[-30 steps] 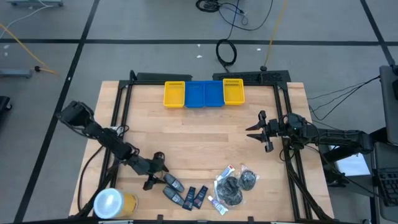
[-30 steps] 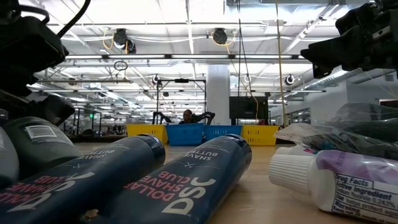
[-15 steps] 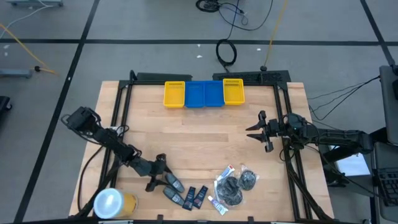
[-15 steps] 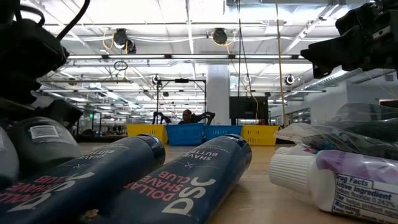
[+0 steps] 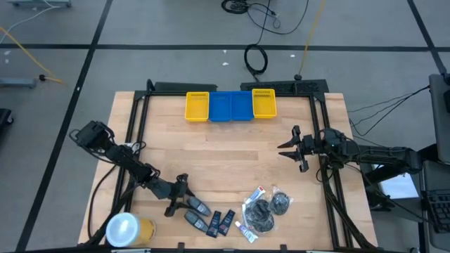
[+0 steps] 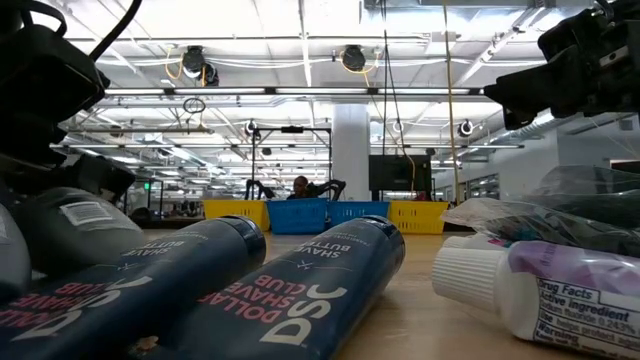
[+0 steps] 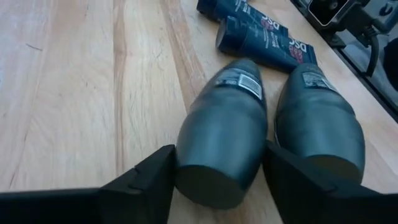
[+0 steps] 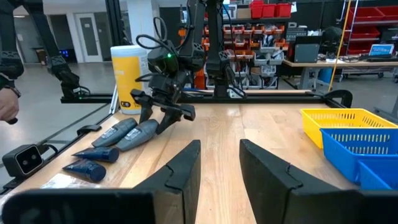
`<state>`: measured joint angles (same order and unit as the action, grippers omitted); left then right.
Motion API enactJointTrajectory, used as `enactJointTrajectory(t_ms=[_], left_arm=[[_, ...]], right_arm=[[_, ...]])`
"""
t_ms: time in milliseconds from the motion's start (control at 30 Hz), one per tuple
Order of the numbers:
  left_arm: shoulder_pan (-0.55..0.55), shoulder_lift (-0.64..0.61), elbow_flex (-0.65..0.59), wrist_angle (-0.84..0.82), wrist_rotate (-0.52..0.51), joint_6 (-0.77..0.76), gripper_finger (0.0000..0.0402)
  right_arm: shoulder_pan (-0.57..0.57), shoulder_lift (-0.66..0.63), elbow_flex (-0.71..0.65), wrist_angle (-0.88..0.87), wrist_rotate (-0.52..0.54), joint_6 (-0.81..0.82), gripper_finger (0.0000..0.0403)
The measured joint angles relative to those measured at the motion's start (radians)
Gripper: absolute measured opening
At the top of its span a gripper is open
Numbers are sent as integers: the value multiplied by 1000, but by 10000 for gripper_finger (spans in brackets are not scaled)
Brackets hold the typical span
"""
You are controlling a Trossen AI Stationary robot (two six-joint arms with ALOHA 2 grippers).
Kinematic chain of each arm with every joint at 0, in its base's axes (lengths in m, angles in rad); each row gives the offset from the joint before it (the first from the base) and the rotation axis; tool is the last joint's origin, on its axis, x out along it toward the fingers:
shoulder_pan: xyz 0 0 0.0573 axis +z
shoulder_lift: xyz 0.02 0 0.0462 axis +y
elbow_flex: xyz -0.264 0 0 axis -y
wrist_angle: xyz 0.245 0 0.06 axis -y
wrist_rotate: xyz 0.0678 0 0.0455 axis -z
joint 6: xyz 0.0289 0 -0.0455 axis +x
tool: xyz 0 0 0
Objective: Pick & Place Travel size toiletries
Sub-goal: Put the top deodorant cream into the right blue bin
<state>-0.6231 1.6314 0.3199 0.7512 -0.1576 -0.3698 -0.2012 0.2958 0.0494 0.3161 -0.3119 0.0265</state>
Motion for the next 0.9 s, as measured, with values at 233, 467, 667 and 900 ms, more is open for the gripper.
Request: enactJointTrajectory(t_ms=[233, 467, 667, 900], left_arm=[[0, 0, 0, 8, 25, 37, 143], [4, 0, 0, 17, 17, 53, 125], [23, -1, 0, 23, 0, 29, 2], [43, -1, 0, 22, -8, -59, 40]], right_arm=[[0, 0, 0, -1, 0, 0, 105], [0, 0, 0, -6, 0, 0, 105], [0, 0, 0, -7, 0, 0, 105], [0, 0, 0, -8, 0, 14, 105]])
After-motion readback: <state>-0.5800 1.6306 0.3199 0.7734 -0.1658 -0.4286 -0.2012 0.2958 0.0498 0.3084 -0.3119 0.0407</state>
